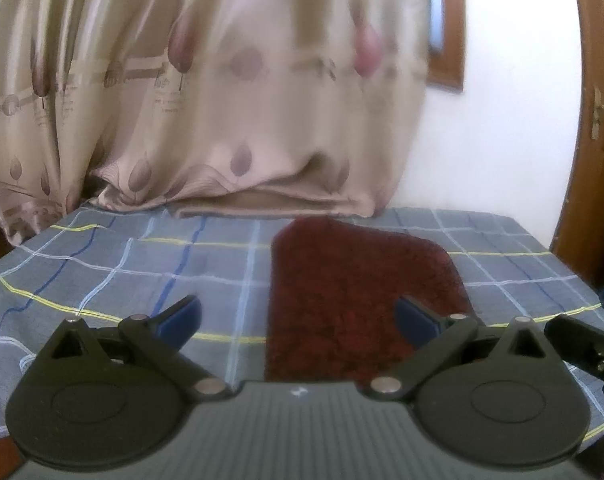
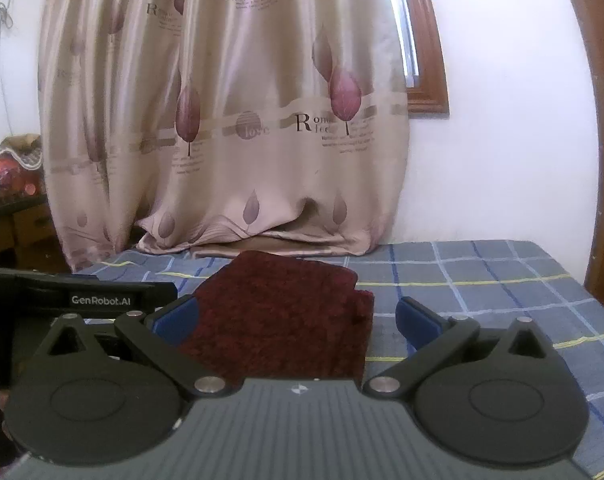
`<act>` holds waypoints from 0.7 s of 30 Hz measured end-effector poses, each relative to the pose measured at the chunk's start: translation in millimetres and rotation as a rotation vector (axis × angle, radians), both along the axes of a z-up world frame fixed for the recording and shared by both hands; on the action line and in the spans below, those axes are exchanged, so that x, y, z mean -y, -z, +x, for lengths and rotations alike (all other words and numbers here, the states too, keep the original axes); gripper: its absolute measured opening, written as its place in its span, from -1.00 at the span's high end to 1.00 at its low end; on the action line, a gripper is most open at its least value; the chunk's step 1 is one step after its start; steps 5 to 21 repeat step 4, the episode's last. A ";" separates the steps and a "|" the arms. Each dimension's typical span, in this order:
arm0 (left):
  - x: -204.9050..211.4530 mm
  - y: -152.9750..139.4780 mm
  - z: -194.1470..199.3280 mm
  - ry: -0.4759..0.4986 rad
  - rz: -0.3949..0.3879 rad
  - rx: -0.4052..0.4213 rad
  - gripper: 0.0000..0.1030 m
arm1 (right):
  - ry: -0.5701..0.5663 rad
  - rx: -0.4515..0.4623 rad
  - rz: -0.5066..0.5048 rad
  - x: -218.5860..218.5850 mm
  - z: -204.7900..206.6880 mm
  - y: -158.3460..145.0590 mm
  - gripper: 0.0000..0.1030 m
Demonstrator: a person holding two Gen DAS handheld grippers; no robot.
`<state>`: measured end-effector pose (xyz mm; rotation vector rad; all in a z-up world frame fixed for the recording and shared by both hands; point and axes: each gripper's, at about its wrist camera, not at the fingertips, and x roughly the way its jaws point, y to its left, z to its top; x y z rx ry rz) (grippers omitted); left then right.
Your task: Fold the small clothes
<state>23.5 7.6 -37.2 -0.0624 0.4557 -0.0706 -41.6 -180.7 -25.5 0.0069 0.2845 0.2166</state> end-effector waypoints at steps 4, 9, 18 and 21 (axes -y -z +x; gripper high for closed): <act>1.4 -1.7 3.0 -0.005 -0.006 -0.034 -1.00 | 0.025 -0.006 -0.031 -3.4 1.6 1.1 -1.00; 1.4 -1.7 3.0 -0.005 -0.006 -0.034 -1.00 | 0.025 -0.006 -0.031 -3.4 1.6 1.1 -1.00; 1.4 -1.7 3.0 -0.005 -0.006 -0.034 -1.00 | 0.025 -0.006 -0.031 -3.4 1.6 1.1 -1.00; 1.4 -1.7 3.0 -0.005 -0.006 -0.034 -1.00 | 0.025 -0.006 -0.031 -3.4 1.6 1.1 -1.00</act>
